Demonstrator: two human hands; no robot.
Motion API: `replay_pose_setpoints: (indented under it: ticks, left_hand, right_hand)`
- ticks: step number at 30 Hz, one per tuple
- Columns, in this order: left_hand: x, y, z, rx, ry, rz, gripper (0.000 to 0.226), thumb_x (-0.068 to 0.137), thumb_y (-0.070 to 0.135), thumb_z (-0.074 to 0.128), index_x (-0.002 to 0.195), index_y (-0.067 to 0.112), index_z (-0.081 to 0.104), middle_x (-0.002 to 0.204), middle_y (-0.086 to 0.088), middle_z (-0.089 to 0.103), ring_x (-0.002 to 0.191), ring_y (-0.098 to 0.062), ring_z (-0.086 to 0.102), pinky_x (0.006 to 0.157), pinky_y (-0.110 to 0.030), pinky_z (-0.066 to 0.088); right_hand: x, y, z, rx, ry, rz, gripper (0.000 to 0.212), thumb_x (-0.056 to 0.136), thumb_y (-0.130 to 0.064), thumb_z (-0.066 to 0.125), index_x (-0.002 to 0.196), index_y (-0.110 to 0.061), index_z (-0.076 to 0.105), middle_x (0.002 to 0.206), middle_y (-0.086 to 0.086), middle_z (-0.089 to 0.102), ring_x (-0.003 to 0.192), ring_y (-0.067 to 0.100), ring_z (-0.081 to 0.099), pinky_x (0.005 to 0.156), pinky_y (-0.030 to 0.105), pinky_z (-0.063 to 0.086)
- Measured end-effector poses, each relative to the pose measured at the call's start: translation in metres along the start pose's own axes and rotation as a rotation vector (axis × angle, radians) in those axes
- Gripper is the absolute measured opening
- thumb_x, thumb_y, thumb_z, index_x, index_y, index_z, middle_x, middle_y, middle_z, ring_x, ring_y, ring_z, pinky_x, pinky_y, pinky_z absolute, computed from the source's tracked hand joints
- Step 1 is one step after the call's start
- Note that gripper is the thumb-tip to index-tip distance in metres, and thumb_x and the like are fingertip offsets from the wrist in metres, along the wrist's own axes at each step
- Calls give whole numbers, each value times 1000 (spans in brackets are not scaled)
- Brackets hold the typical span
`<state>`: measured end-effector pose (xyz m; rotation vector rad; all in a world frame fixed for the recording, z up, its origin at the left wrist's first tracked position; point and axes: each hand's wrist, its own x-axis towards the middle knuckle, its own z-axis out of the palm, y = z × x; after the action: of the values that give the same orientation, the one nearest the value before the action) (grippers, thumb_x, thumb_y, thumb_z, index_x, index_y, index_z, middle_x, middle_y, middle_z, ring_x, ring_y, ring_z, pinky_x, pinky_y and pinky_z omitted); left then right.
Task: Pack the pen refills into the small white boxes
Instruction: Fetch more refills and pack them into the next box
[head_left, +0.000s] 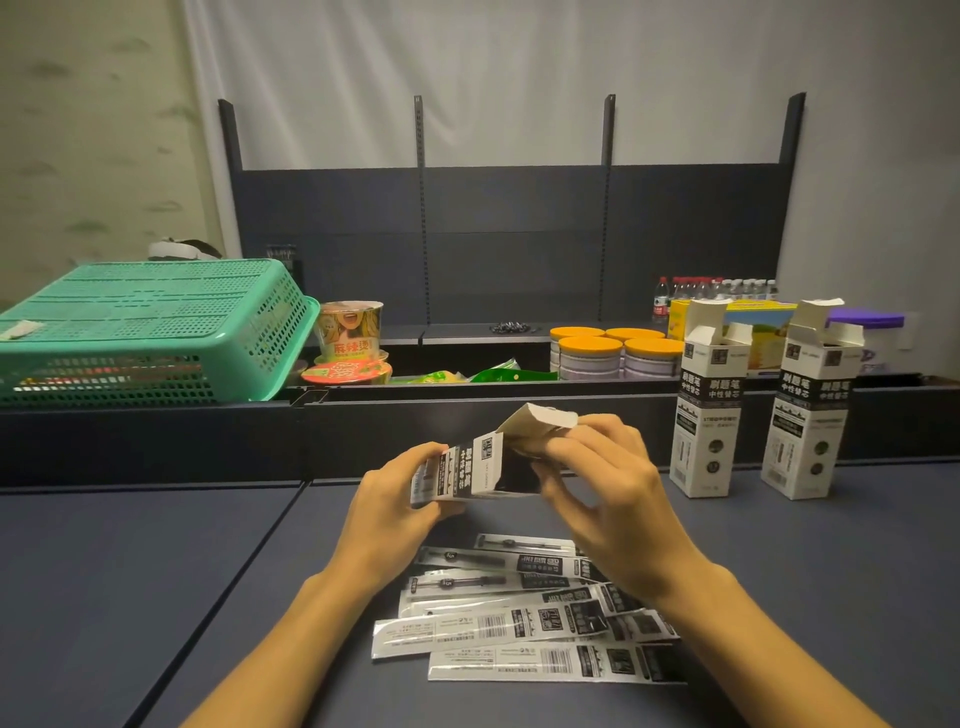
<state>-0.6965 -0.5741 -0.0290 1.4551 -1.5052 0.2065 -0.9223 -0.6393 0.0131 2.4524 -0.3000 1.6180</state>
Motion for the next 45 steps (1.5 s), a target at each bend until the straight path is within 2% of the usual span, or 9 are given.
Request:
replay_pose_setpoints:
  ticks: [12,15,18,22,29,35,39,43,45]
  left_hand:
    - [0,2,-2,49,-15,32,57,73,23,82,125,25,57,116,9,66,105,-10,60,89,-33,51]
    - [-1,5,-2,83,-20,46,56,73,23,82,124,23,58,116,7,66,103,-8,59,88,-25,48]
    - [-1,9,-3,110,-31,54,57,72,20,82,124,21,59,117,6,65,100,-1,54,84,-6,35]
    - [-1,9,-3,135,-53,69,60,70,18,84,125,17,60,118,3,66,102,-2,53,84,0,31]
    - [-2,4,-1,158,-39,95,63,70,18,84,127,18,58,121,1,64,109,-18,59,93,-30,43]
    - [0,2,-3,119,3,73,58,71,19,83,124,19,59,116,4,66,104,-14,61,89,-43,50]
    - [2,-5,-3,76,14,21,59,73,26,81,127,22,58,118,7,66,106,-12,60,89,-40,51]
    - [2,-8,-5,47,43,-19,58,73,27,81,126,22,59,116,8,66,103,-10,62,87,-32,54]
    - [2,-9,-5,45,50,-29,57,74,24,81,126,22,59,115,8,66,102,-10,62,86,-29,54]
  right_hand:
    - [-5,5,2,-25,-199,106,32,96,-24,44,115,-13,67,107,-2,68,107,21,55,91,41,44]
    - [-7,4,3,-48,-240,105,32,94,-23,43,113,-12,67,107,0,67,109,19,51,92,41,45]
    - [-5,0,1,-33,-282,138,32,94,-24,39,111,-14,65,107,-1,65,107,14,47,94,39,43]
    - [-3,-6,-5,21,-439,201,41,96,-33,24,121,-26,56,115,-9,59,110,5,43,109,30,26]
    - [-2,-9,-7,59,-542,217,47,92,-35,17,123,-26,52,122,-11,55,106,-4,38,114,34,21]
    - [-4,-6,-5,23,-452,172,36,95,-34,29,124,-27,50,115,-8,60,109,7,48,115,37,24]
    - [-4,-4,-3,6,-235,81,17,90,-22,47,104,-18,56,93,-2,64,93,16,53,97,39,42]
    - [1,-2,-9,34,-9,79,18,86,-15,52,94,-6,66,94,2,66,91,17,58,81,35,49]
    - [1,4,-13,77,-33,147,18,86,-16,53,95,-8,67,93,0,66,86,15,60,75,33,51]
